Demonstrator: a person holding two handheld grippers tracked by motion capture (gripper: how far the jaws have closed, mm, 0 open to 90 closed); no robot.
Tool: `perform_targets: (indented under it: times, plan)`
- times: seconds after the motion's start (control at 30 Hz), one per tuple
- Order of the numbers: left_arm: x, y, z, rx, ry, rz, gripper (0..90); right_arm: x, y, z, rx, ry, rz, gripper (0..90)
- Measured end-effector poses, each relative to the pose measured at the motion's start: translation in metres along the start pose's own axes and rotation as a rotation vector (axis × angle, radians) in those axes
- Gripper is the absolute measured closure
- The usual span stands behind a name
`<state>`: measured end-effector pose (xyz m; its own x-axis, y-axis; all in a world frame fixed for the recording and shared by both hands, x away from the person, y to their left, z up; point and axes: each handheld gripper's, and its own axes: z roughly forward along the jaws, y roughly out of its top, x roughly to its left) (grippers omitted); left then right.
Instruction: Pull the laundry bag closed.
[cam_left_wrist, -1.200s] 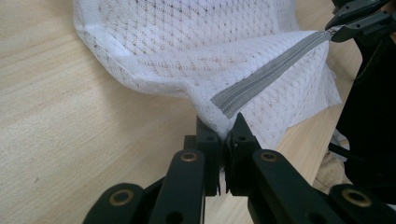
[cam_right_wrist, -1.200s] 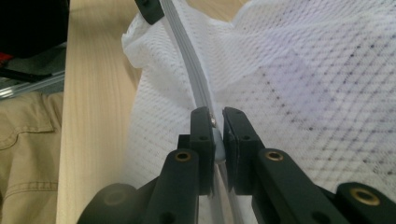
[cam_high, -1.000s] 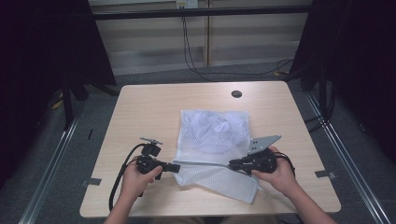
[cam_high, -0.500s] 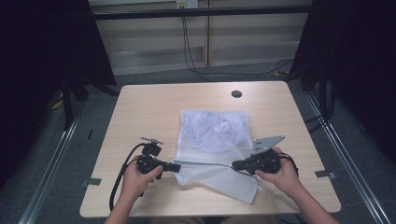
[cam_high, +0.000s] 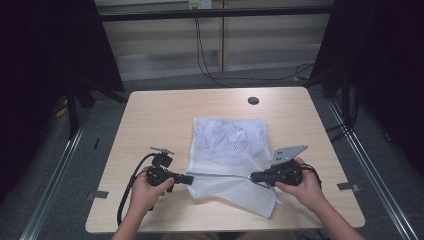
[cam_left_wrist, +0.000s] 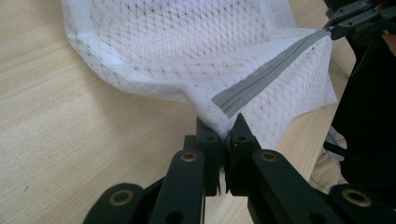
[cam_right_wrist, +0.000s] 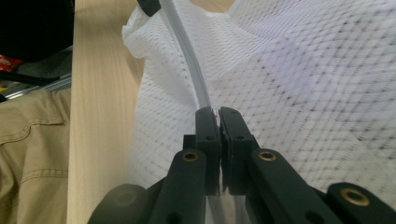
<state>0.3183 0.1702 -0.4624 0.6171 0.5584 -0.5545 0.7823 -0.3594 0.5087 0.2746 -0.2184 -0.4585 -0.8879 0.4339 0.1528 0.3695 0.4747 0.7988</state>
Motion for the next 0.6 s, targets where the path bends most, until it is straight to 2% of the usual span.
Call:
perform_targets:
  times: [0.07,0.1,0.17,0.2,0.27,0.37,0.43,0.53,0.6]
  plan:
    - [-0.001,0.000,0.000,0.008,0.006,0.006,86.5,0.000,0.000,-0.001,0.003,-0.001,0.000,87.4]
    - [-0.002,0.001,0.000,0.010,0.008,0.023,86.5,0.001,0.000,-0.001,0.007,0.002,0.001,87.4]
    - [-0.005,0.001,-0.001,0.005,0.020,0.017,86.5,0.001,-0.001,-0.002,0.002,0.005,-0.008,87.4]
    - [-0.004,0.001,-0.004,0.005,0.024,0.036,86.6,0.001,-0.003,-0.003,0.010,-0.002,-0.007,87.4]
    - [-0.005,0.001,-0.006,-0.008,0.027,0.026,86.6,-0.001,-0.005,-0.006,0.004,-0.004,0.000,87.4]
    - [-0.007,0.002,-0.009,-0.005,0.015,0.042,86.6,-0.002,-0.008,-0.012,-0.011,-0.012,0.003,87.4]
    - [-0.011,0.003,-0.009,-0.003,0.041,0.055,86.6,-0.001,-0.008,-0.014,-0.006,-0.013,-0.002,87.4]
    - [-0.014,0.004,-0.009,0.004,0.036,0.072,86.6,0.000,-0.010,-0.016,-0.006,-0.012,-0.005,87.4]
    - [-0.015,0.005,-0.010,0.006,0.058,0.075,86.7,0.000,-0.011,-0.017,-0.004,-0.015,-0.013,87.4]
